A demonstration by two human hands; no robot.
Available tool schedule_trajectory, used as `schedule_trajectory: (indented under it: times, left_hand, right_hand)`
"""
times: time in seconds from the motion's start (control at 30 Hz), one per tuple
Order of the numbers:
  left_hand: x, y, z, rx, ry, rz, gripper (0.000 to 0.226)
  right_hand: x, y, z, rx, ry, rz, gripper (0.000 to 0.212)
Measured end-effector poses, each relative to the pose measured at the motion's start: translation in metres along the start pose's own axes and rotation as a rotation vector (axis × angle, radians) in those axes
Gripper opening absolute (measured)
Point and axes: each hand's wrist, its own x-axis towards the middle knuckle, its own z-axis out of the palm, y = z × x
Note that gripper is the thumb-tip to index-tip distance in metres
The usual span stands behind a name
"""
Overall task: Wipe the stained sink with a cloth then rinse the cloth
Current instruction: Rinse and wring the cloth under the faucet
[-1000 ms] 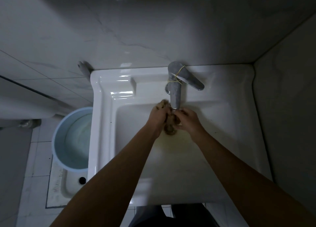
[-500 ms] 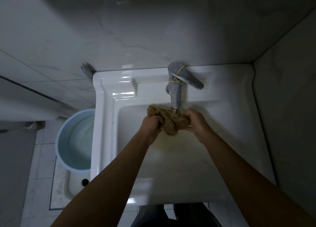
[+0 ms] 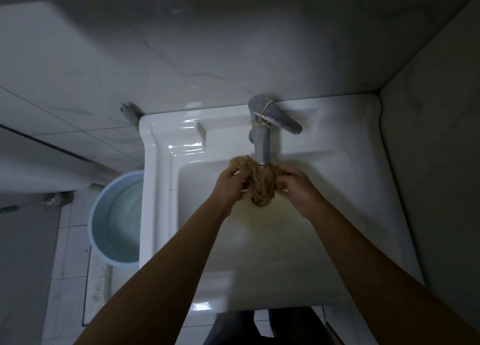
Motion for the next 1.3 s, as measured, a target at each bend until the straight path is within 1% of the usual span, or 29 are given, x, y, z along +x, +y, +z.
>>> schedule_trajectory:
  times: [0.07,0.1,0.17,0.2,0.23,0.33,0.4,0.43,0.47,0.53,0.57,0.63,0.67,0.7,0.73,0.77,0.83,0.9,0.97,1.03,1.07,1.1,1.13,1.17,1.2,1.27,1.3]
  left_hand:
    - [-0.001,0.001,0.002,0.009,0.0,0.017,0.023]
    - [-0.002,0.0,0.003,-0.003,-0.019,0.022,0.026]
    - [-0.004,-0.003,0.006,-0.031,-0.061,0.025,0.034]
    - [-0.006,-0.004,0.009,-0.054,-0.076,0.023,0.037]
    - [-0.006,-0.005,0.01,-0.084,-0.085,0.02,0.039]
    - [-0.006,-0.004,0.005,-0.153,-0.09,0.012,0.044]
    - [-0.002,-0.003,-0.004,-0.199,-0.085,0.001,0.05]
    - [-0.002,0.0,-0.007,-0.221,-0.075,-0.018,0.055]
    - [-0.003,0.001,-0.01,-0.246,-0.067,-0.036,0.054]
    - [-0.004,0.002,-0.014,-0.299,-0.007,-0.075,0.043]
    - [-0.003,0.0,-0.017,-0.351,0.022,-0.097,0.043]
    - [0.001,-0.008,-0.024,-0.469,0.037,-0.132,0.045]
    - [0.0,-0.01,-0.024,-0.514,0.026,-0.154,0.039]
    - [-0.002,-0.009,-0.023,-0.532,0.02,-0.177,0.029]
    - [-0.004,-0.008,-0.021,-0.547,0.002,-0.186,0.019]
    - [-0.005,-0.006,-0.017,-0.539,-0.024,-0.179,0.014]
    - [-0.004,-0.001,-0.013,-0.494,-0.077,-0.138,0.013]
    - [0.0,0.002,-0.011,-0.494,-0.105,-0.123,0.016]
    - [0.003,0.003,-0.009,-0.479,-0.128,-0.116,0.021]
    - [0.0,0.004,-0.006,-0.46,-0.148,-0.119,0.036]
    - [0.0,0.002,-0.005,-0.471,-0.155,-0.119,0.046]
    - [-0.002,0.002,-0.003,-0.497,-0.166,-0.123,0.052]
    - [-0.003,0.001,-0.001,-0.525,-0.179,-0.131,0.054]
    - [-0.004,0.001,0.001,-0.546,-0.206,-0.135,0.053]
    - [-0.005,0.002,0.003,-0.546,-0.245,-0.138,0.048]
    - [-0.009,0.008,0.008,-0.48,-0.303,-0.136,0.035]
    - [-0.008,0.01,0.01,-0.409,-0.312,-0.123,0.03]
  right_hand:
    - [0.001,0.004,0.002,-0.064,0.035,0.052,0.01]
    - [0.001,0.004,0.003,-0.069,0.031,0.105,0.016]
    - [0.002,0.007,0.006,-0.048,-0.018,0.188,0.037]
    - [0.005,0.009,0.009,-0.037,-0.047,0.188,0.04]
    - [0.005,0.011,0.012,-0.009,-0.048,0.175,0.037]
    - [0.011,0.016,0.016,0.035,0.089,0.08,0.023]
    - [0.013,0.018,0.012,0.084,0.13,0.046,0.019]
    - [0.014,0.02,0.009,0.161,0.124,0.058,0.02]
    - [0.014,0.02,0.005,0.287,0.106,0.092,0.022]
    - [0.013,0.019,0.0,0.603,0.072,0.195,0.028]
    - [0.013,0.018,-0.003,0.73,0.054,0.231,0.032]
    - [0.012,0.015,-0.006,0.849,0.02,0.283,0.036]
    - [0.01,0.013,-0.006,0.861,-0.016,0.308,0.041]
    - [0.009,0.013,-0.004,0.861,-0.065,0.329,0.041]
    - [0.008,0.012,-0.001,0.828,-0.107,0.355,0.037]
    - [0.007,0.011,0.001,0.771,-0.153,0.366,0.037]
    - [0.013,0.016,0.003,0.593,-0.189,0.388,0.047]
    - [0.021,0.027,0.0,0.423,-0.126,0.361,0.04]
    - [0.026,0.04,-0.009,0.199,-0.007,0.264,0.029]
    - [0.025,0.043,-0.017,-0.051,0.075,0.18,0.027]
    - [0.021,0.04,-0.019,-0.162,0.084,0.151,0.03]
    - [0.017,0.037,-0.02,-0.266,0.084,0.121,0.043]
    - [0.014,0.033,-0.02,-0.354,0.073,0.064,0.064]
    - [0.011,0.027,-0.019,-0.418,0.046,-0.023,0.076]
    - [0.009,0.021,-0.017,-0.45,0.008,-0.113,0.076]
    - [0.011,0.008,-0.012,-0.421,-0.065,-0.238,0.054]
    - [0.012,0.0,-0.009,-0.386,-0.087,-0.249,0.04]
